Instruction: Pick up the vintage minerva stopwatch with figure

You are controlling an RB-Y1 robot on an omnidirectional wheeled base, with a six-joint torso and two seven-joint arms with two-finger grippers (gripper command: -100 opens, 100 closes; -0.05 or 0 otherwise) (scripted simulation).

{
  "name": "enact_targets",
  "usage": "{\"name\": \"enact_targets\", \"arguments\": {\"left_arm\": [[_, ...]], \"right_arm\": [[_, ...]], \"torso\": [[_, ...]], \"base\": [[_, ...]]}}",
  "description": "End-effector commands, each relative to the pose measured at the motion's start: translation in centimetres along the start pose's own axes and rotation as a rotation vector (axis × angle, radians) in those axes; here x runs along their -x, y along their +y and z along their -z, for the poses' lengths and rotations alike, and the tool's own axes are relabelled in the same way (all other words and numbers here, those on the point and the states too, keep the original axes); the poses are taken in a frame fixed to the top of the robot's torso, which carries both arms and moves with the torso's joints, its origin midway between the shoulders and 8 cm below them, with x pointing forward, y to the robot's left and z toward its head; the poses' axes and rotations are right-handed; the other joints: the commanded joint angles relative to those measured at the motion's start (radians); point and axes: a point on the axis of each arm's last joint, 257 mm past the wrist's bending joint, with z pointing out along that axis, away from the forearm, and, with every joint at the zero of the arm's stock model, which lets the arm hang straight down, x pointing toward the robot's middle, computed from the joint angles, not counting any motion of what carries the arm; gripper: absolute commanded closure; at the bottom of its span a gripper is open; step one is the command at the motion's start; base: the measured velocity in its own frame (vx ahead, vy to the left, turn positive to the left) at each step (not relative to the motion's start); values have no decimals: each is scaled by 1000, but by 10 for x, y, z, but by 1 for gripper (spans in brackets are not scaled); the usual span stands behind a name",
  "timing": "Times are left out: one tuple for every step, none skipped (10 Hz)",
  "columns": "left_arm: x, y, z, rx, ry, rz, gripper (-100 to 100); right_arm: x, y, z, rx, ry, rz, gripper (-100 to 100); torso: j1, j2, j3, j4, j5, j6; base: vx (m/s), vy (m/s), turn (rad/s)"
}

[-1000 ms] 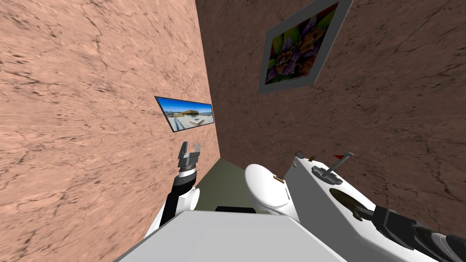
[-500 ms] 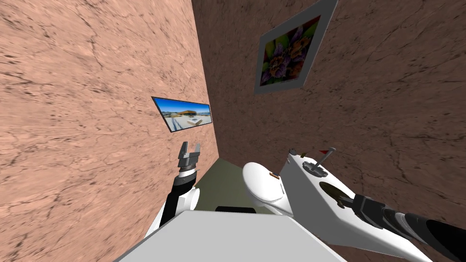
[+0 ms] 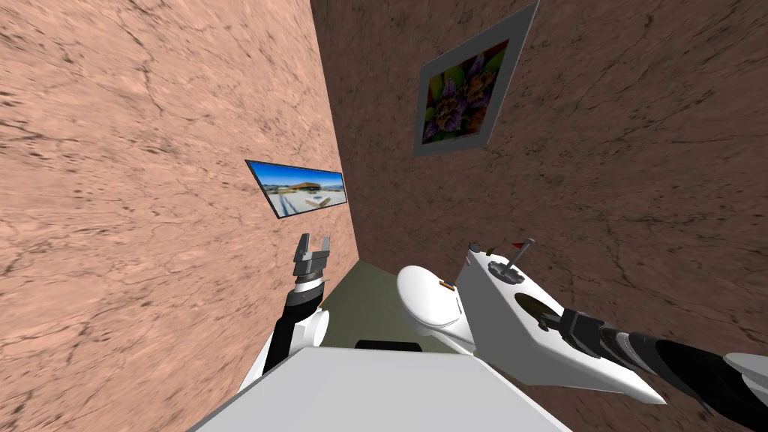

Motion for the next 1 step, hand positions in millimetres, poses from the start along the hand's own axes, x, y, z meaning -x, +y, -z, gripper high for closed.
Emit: {"name": "enact_targets", "arguments": {"left_arm": [[0,0,0,0,0,0,0]], "right_arm": [[0,0,0,0,0,0,0]], "torso": [[0,0,0,0,0,0]], "base": [[0,0,0]]}}
